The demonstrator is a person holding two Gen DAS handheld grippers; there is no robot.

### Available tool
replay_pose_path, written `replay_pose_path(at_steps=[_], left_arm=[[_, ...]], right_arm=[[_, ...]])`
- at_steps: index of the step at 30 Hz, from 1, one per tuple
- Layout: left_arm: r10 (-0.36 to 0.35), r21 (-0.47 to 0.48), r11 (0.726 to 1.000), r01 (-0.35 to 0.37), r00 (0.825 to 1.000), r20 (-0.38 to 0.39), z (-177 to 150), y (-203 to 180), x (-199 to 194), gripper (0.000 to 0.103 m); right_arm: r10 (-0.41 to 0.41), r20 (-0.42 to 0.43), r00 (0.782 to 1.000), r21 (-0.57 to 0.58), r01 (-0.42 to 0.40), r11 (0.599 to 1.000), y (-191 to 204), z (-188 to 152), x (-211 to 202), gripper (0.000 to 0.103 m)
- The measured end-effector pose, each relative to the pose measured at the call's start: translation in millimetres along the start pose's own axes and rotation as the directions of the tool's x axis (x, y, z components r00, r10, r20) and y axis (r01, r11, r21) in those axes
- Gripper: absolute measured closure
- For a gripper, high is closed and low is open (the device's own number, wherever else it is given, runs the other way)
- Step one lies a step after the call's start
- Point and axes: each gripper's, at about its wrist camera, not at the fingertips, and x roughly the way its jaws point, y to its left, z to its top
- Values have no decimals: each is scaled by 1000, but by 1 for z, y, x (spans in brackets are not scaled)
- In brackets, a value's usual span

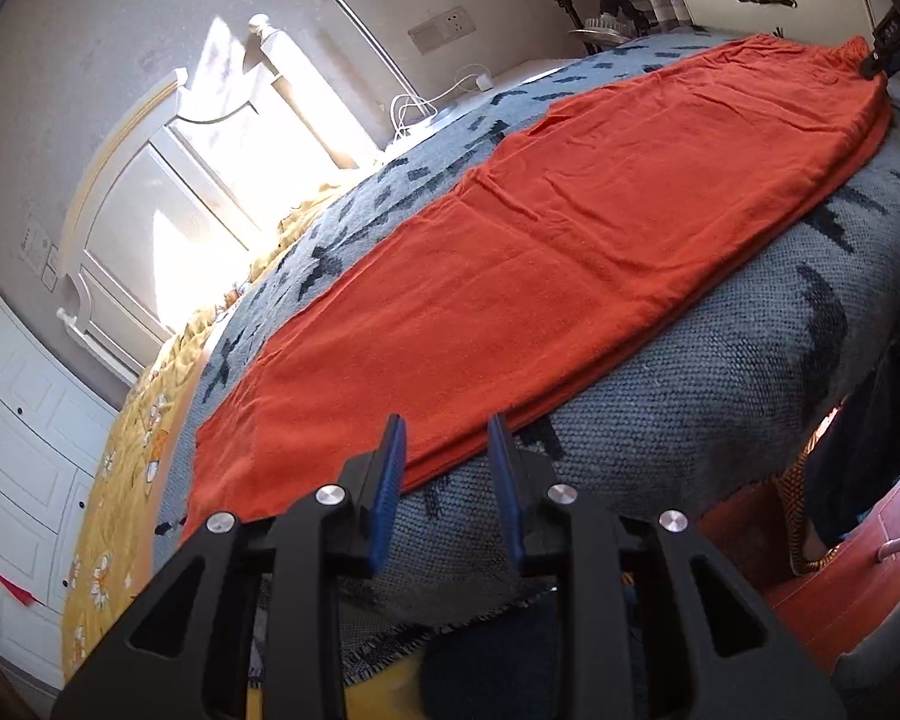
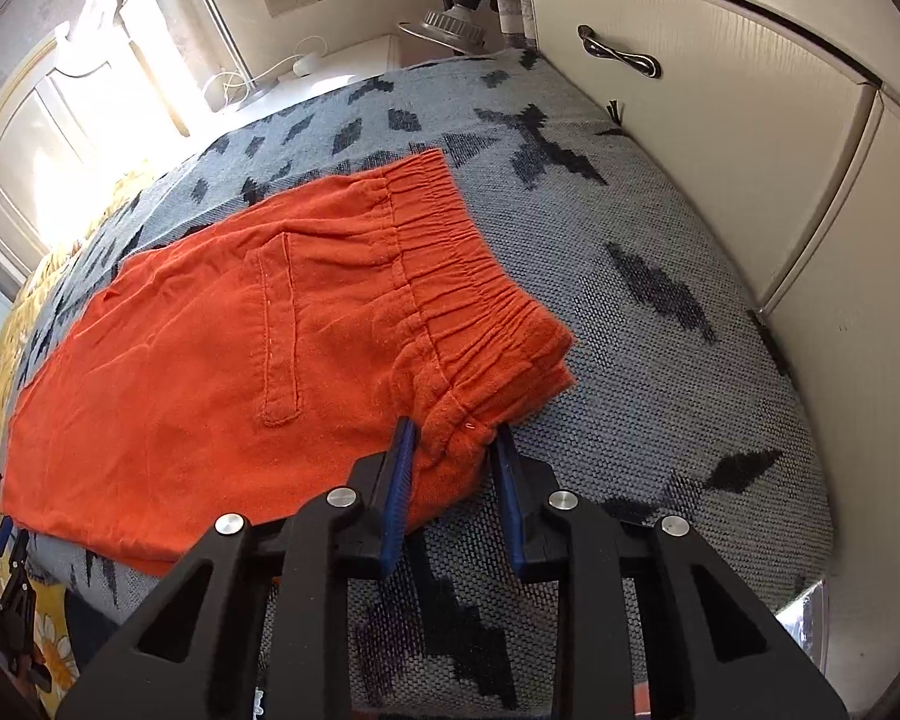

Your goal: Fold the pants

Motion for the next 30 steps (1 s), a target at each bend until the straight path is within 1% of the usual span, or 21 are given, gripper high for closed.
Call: replay_pose_path(at_steps=[1, 2, 4, 8, 10, 12, 13, 14, 15, 16, 18, 19, 21, 23, 26, 29, 30], left_arm=[[18, 56, 998, -18, 1000, -8, 0, -5, 2, 75], [19, 105, 994, -16, 1000, -22, -1, -9, 4, 75], [45, 173, 984, -39, 999, -27, -2, -16, 8, 75], [53, 200, 979, -46, 998, -30, 3, -12, 13, 76], [48, 231, 972, -37, 998, -42, 5, -14, 17, 76], [60, 281, 959, -46, 997, -39, 5, -18, 20, 82], [55, 280, 959, -43, 998, -35, 7, -17, 17, 86], [44, 257, 966, -36, 999, -25, 10, -13, 13, 93], [36, 242, 970, -30, 999, -21, 12, -11, 10, 93], [44, 251, 967, -36, 999, -24, 12, -12, 12, 93], [81, 287, 956, -67, 996, -35, 8, -16, 20, 93], [82, 294, 953, -67, 996, -40, 7, -17, 22, 93], [68, 289, 956, -56, 997, -33, 6, -17, 19, 87], [74, 294, 954, -63, 997, -26, 3, -20, 16, 80], [96, 313, 946, -83, 995, -28, 0, -23, 20, 80], [91, 303, 950, -77, 995, -32, 3, -23, 23, 81], [86, 299, 952, -71, 996, -36, 4, -23, 24, 88]], right_arm=[[-1, 3, 1000, -5, 1, 1000, 0, 0, -2, 80], [-1, 9, 1000, -9, 1, 1000, 0, 1, -4, 80], [-1, 20, 1000, -12, 1, 1000, 2, 2, -9, 82], [-31, 24, 999, -40, 32, 999, 8, 3, -11, 82], [-29, 23, 999, -36, 30, 999, 6, 2, -10, 82], [-28, 18, 999, -32, 28, 999, 5, 2, -9, 82], [-26, 17, 1000, -31, 26, 999, 4, 3, -9, 82], [-27, 19, 999, -33, 28, 999, 4, 3, -9, 82], [-27, 21, 999, -34, 28, 999, 4, 3, -9, 82], [-27, 20, 999, -34, 27, 999, 4, 4, -7, 82], [-32, 16, 999, -35, 32, 999, 4, 3, -7, 82], [-32, 15, 999, -35, 33, 999, 5, 3, -8, 82], [-29, 20, 999, -38, 29, 999, 5, 2, -11, 82], [-28, 18, 999, -37, 28, 999, 4, 2, -12, 82], [-31, 15, 999, -37, 31, 999, 4, 1, -11, 82], [-34, 17, 999, -42, 35, 999, 5, 2, -12, 82], [-33, 17, 999, -42, 34, 999, 6, 2, -11, 82]])
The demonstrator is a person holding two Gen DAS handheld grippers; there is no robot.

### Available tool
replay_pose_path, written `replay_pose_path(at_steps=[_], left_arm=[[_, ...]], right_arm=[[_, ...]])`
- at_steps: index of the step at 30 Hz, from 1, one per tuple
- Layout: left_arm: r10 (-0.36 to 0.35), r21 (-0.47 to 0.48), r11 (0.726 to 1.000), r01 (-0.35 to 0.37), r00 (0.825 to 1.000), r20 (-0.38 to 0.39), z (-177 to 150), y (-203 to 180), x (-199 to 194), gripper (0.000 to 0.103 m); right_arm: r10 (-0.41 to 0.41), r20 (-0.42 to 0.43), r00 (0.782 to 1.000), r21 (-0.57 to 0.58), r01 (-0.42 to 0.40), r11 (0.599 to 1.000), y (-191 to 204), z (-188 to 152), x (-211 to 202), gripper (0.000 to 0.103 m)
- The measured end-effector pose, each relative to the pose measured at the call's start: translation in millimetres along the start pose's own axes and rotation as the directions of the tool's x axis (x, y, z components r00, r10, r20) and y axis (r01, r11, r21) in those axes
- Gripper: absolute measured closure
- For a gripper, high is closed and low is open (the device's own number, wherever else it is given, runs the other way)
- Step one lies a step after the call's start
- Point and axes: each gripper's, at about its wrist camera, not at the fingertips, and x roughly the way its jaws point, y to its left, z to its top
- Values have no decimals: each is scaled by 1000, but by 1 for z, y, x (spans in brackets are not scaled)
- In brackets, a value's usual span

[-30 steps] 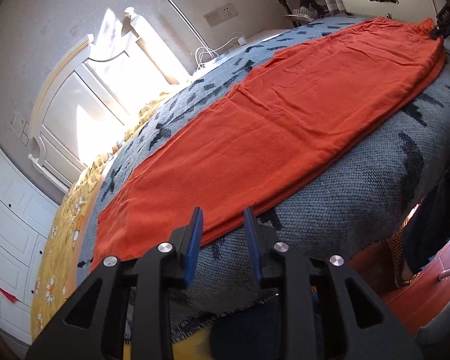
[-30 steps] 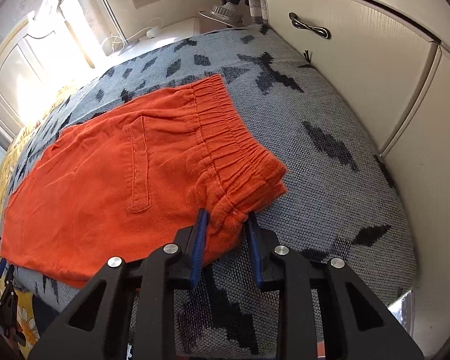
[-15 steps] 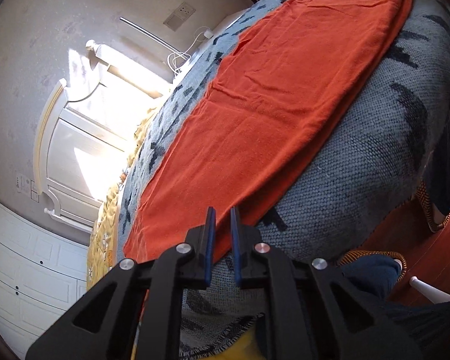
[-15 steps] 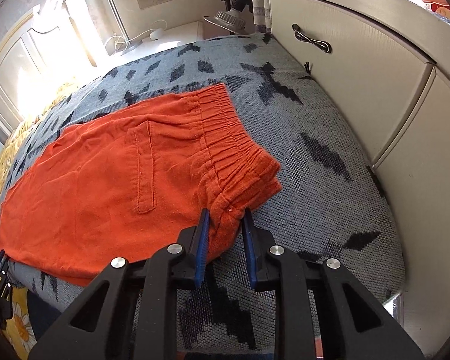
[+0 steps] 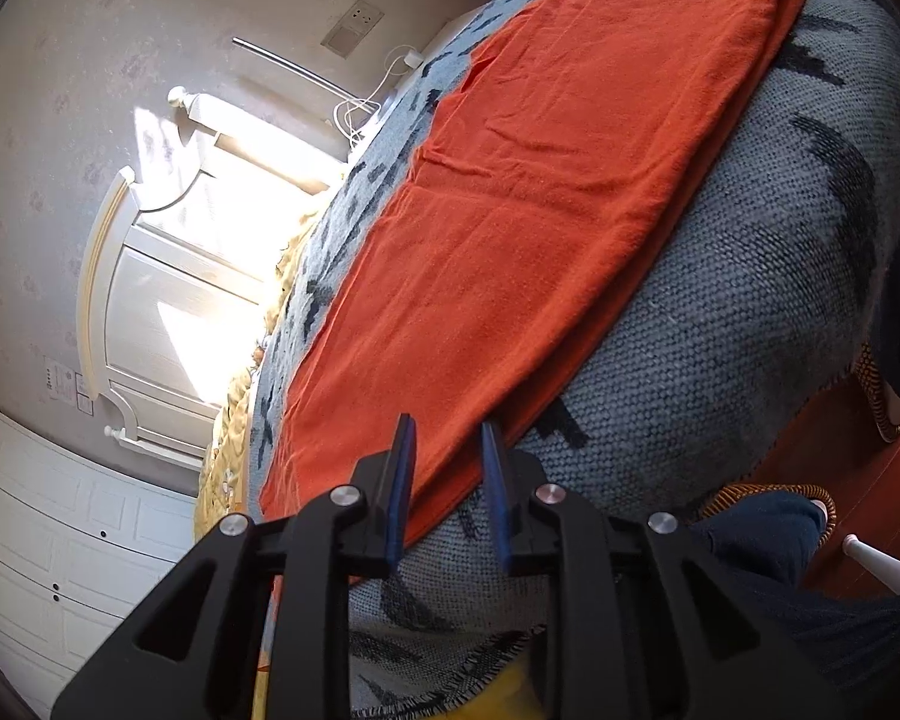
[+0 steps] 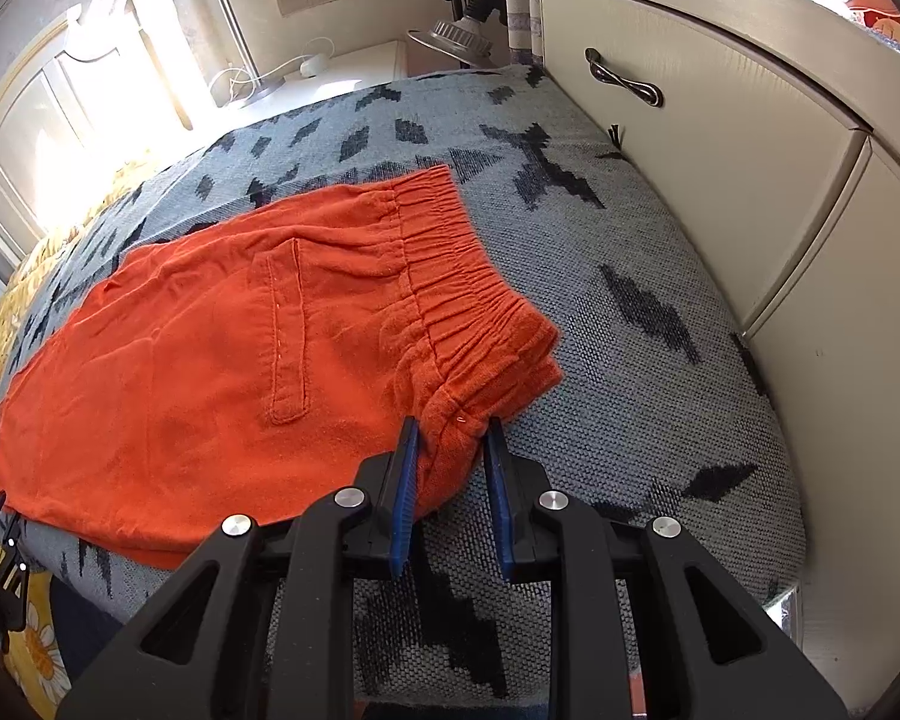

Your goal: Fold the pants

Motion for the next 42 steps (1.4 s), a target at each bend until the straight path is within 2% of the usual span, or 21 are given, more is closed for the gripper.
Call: replay_pose_path(at_steps=[1, 2, 11, 15, 18, 20, 21, 22, 23, 24, 25, 27, 28, 29, 31, 33, 34, 36, 40, 41, 42], left_arm=[[-10, -3, 1000, 10, 1000, -4, 1, 1, 1, 99], [3, -3, 1000, -3, 1000, 0, 2, 1, -2, 101], [-12, -18, 1000, 12, 1000, -13, -2, -4, -14, 101], [1, -21, 1000, -2, 1000, -14, -8, -11, -12, 97], [-114, -187, 976, 113, 993, 2, -19, 13, -23, 92], [-120, -304, 945, 117, 993, 11, -37, 39, -30, 88], [-120, -388, 915, 114, 993, 10, -50, 58, -30, 83], [-127, -511, 852, 114, 992, 10, -69, 84, -27, 75], [-153, -661, 740, 126, 988, 17, -95, 112, -19, 61], [-194, -796, 586, 155, 980, 48, -126, 139, -10, 61], [-216, -892, 415, 178, 972, 94, -160, 161, 0, 61], [-223, -974, 106, 199, 960, 172, -221, 189, 19, 65], [-219, -977, -23, 213, 952, 212, -245, 197, 28, 67], [-208, -964, -126, 234, 944, 257, -265, 203, 36, 70], [-203, -927, -276, 252, 928, 313, -289, 211, 54, 70], [-209, -886, -391, 248, 914, 348, -303, 215, 70, 70], [-216, -872, -427, 240, 909, 356, -307, 214, 76, 70], [-226, -849, -476, 232, 900, 372, -308, 211, 85, 71], [-245, -837, -506, 208, 896, 371, -307, 212, 97, 76], [-252, -843, -499, 199, 898, 361, -306, 214, 99, 80], [-263, -849, -494, 186, 899, 350, -306, 215, 101, 90]], right_arm=[[0, 1, 1000, -2, 0, 1000, 0, 0, 0, 82], [0, 2, 1000, -2, 0, 1000, 0, 0, -1, 82], [-21, 11, 1000, -11, 21, 1000, 0, -1, -5, 86], [-79, 10, 997, -24, 79, 997, 1, -3, -2, 87], [-126, 17, 992, -34, 127, 991, 0, -4, 1, 87], [-139, 19, 990, -36, 140, 989, 0, -5, 0, 86], [-145, 22, 989, -33, 146, 989, -1, -5, -2, 83], [-162, 29, 986, -24, 163, 986, -3, -5, -5, 70], [-190, 38, 981, -9, 190, 982, -7, -6, -9, 61], [-210, 47, 976, 6, 210, 978, -9, -6, -12, 49], [-215, 50, 975, 19, 215, 977, -12, -6, -15, 48], [-269, 71, 961, 31, 267, 963, -8, -7, -24, 47], [-288, 98, 953, 19, 287, 958, 0, -8, -30, 47], [-268, 127, 955, -8, 272, 962, 10, -9, -36, 47], [-221, 180, 958, -76, 238, 968, 38, -8, -45, 47], [-139, 193, 971, -142, 168, 975, 70, -9, -45, 47], [-84, 183, 980, -177, 117, 977, 87, -10, -42, 47], [-14, 169, 985, -228, 53, 972, 119, -13, -35, 47], [101, 123, 987, -336, -54, 940, 180, -26, -19, 47], [124, 107, 986, -358, -78, 930, 193, -29, -15, 46], [147, 93, 985, -379, -102, 920, 203, -33, -11, 46]])
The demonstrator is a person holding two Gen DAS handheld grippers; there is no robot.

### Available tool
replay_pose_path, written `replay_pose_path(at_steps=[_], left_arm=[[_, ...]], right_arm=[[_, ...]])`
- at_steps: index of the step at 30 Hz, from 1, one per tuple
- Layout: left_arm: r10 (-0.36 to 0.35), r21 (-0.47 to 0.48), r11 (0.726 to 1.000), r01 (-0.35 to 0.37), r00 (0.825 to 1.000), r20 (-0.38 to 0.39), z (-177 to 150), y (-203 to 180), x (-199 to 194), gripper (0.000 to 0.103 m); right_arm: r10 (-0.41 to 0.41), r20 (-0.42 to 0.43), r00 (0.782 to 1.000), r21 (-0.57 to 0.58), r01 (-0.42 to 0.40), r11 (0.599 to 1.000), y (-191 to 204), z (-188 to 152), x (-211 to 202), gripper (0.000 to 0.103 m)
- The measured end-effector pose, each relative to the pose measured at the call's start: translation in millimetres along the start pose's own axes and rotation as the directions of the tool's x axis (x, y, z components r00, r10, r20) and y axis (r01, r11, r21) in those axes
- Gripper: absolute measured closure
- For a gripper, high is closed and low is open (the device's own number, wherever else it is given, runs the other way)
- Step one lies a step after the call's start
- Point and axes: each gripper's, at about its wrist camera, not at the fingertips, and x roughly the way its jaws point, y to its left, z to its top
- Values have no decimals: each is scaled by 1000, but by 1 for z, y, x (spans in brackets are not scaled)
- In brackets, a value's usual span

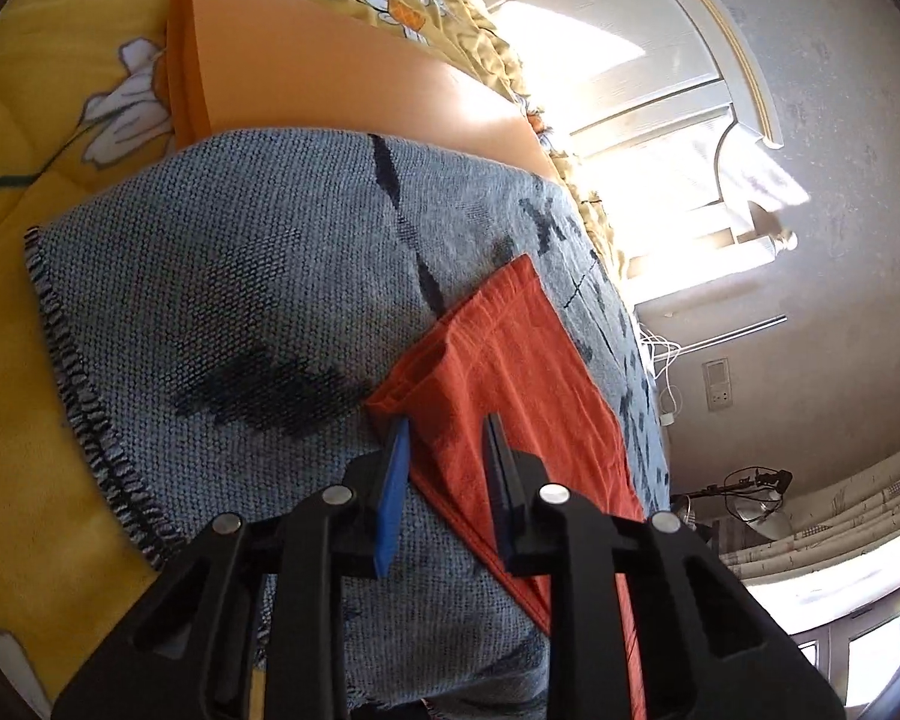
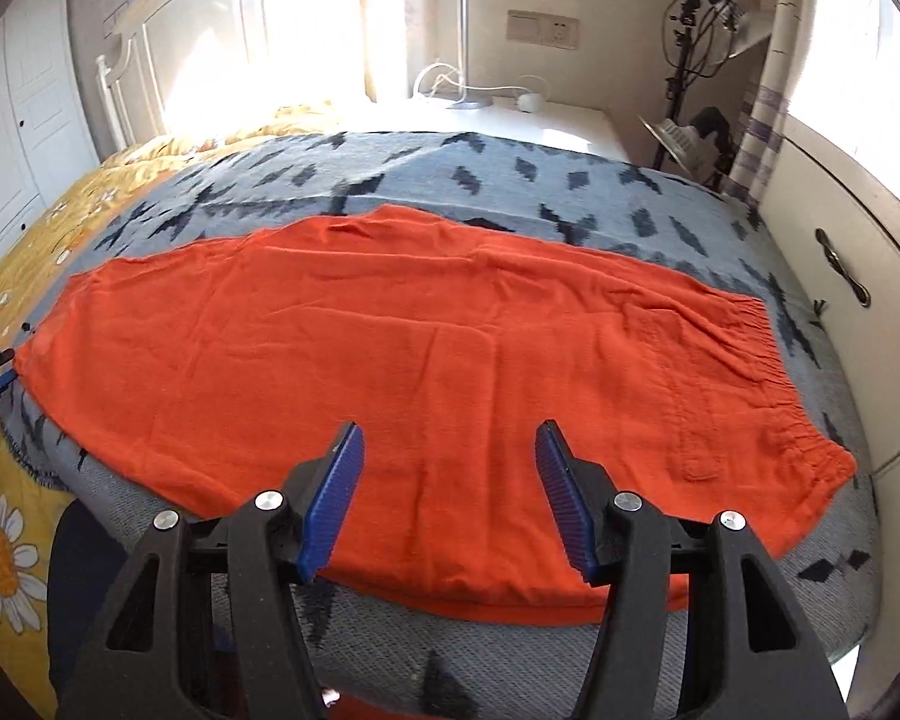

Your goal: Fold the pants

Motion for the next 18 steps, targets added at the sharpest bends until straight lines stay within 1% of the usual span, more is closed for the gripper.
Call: replay_pose_path(at_steps=[2, 4, 7, 8, 9, 11, 15, 18], left_arm=[[25, -9, 1000, -25, 1000, -9, 3, 1, 3, 98], [32, 2, 999, -32, 999, 0, 1, 1, -3, 98], [35, 0, 999, -35, 999, -7, -1, 5, -5, 98], [33, -3, 999, -33, 999, -12, -2, 6, -5, 96], [36, -12, 999, -36, 999, -11, -2, 7, -5, 88], [20, -46, 999, -20, 1000, 6, -2, 13, -11, 80], [-11, -114, 993, 10, 1000, -4, -3, 26, -12, 80], [-14, -128, 992, 13, 1000, -14, -2, 29, -8, 80]], right_arm=[[28, -5, 1000, -39, -29, 999, 17, 0, 9, 46], [22, -25, 999, -56, -23, 998, 24, -2, 17, 46], [16, -91, 996, -13, -17, 1000, 15, -7, 30, 46], [10, -114, 993, -10, -12, 1000, 12, -11, 35, 46], [2, -127, 992, -14, -4, 1000, 11, -14, 38, 46], [3, -128, 992, -25, -6, 1000, 9, -18, 38, 45], [-2, -133, 991, -38, -3, 999, 10, -20, 38, 42], [-14, -130, 991, -50, 8, 999, 11, -20, 39, 41]])
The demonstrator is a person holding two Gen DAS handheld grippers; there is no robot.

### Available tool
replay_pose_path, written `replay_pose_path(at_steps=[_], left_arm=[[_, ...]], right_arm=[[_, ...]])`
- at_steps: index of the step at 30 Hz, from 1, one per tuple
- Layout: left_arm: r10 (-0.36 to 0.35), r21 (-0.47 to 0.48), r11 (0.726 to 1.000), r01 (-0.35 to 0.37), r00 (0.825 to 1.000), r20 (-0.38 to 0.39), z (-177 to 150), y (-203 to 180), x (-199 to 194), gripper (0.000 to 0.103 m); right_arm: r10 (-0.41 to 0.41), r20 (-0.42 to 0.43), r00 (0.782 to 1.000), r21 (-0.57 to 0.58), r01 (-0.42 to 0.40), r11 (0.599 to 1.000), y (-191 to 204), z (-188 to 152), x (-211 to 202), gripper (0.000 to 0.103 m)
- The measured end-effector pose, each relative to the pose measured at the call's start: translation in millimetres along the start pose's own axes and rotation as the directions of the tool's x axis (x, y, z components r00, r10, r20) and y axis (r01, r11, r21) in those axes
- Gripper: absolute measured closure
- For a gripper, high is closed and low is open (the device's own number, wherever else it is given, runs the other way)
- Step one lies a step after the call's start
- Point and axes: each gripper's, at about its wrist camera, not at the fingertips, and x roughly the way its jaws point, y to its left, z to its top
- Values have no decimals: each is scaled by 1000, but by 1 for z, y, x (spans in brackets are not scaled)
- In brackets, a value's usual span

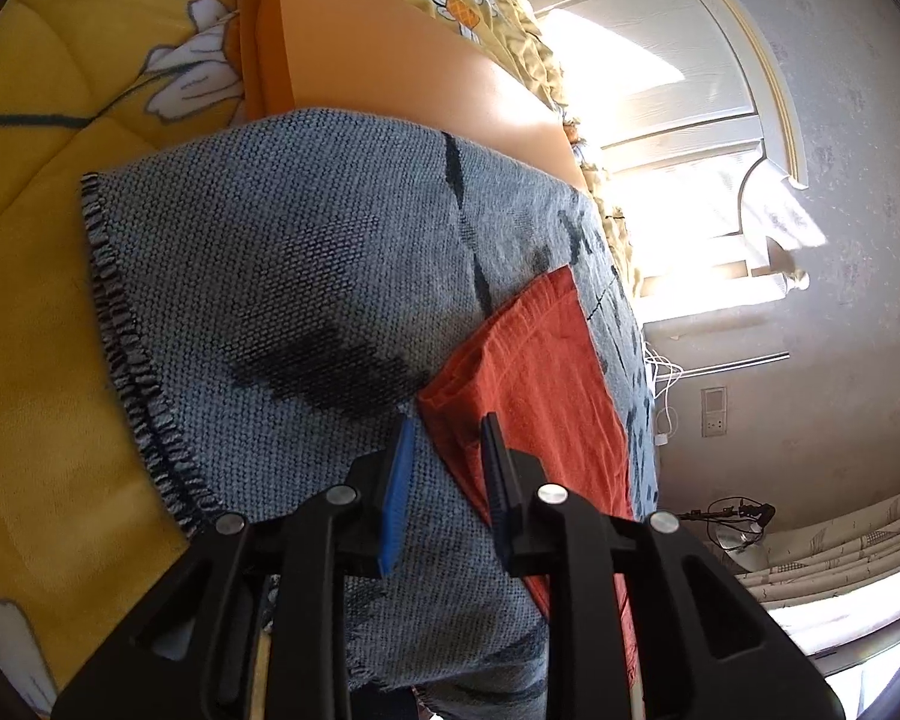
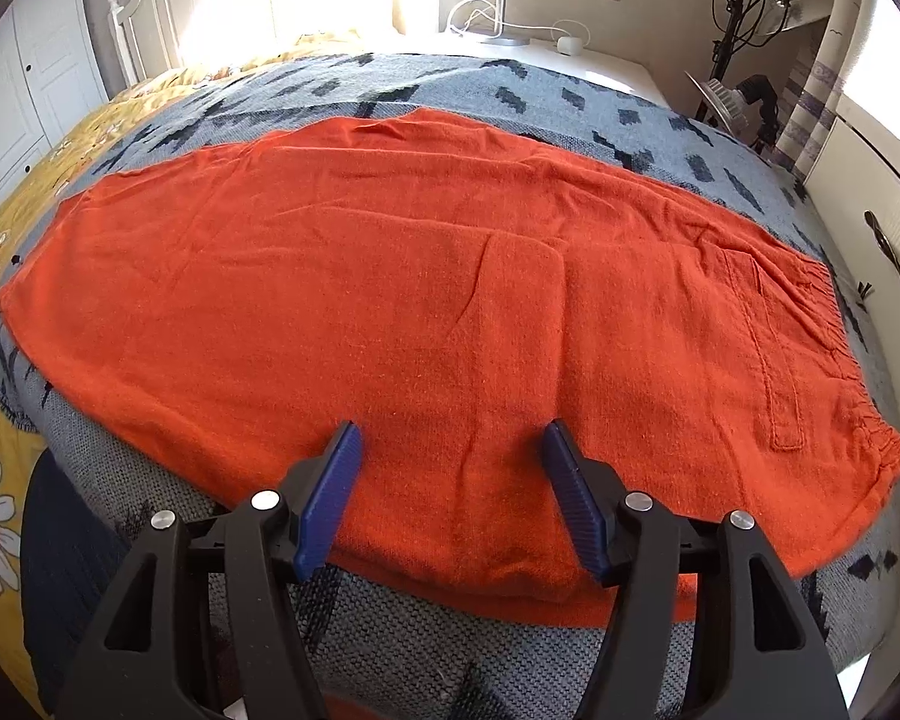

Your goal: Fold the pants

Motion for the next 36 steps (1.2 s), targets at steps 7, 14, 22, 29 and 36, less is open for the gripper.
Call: replay_pose_path(at_steps=[7, 14, 22, 29, 36], left_arm=[[-23, -28, 999, 21, 999, -46, 12, -4, 10, 73], [-123, -170, 979, 111, 990, -62, 11, 7, 14, 70], [-165, -263, 952, 153, 986, -23, 3, 12, 18, 70], [-157, -165, 974, 153, 988, -10, -4, -2, 25, 70], [-126, -102, 987, 125, 992, -3, 0, -10, 28, 72]], right_arm=[[8, 3, 1000, 5, -8, 1000, -3, -1, 1, 38], [10, 8, 1000, 14, -10, 1000, -3, -2, 1, 37], [15, 7, 1000, 10, -16, 1000, -4, -2, 1, 36], [18, 12, 1000, 34, -18, 999, -4, 0, -2, 37], [77, 89, 993, -7, -76, 997, 25, 28, -22, 37]])
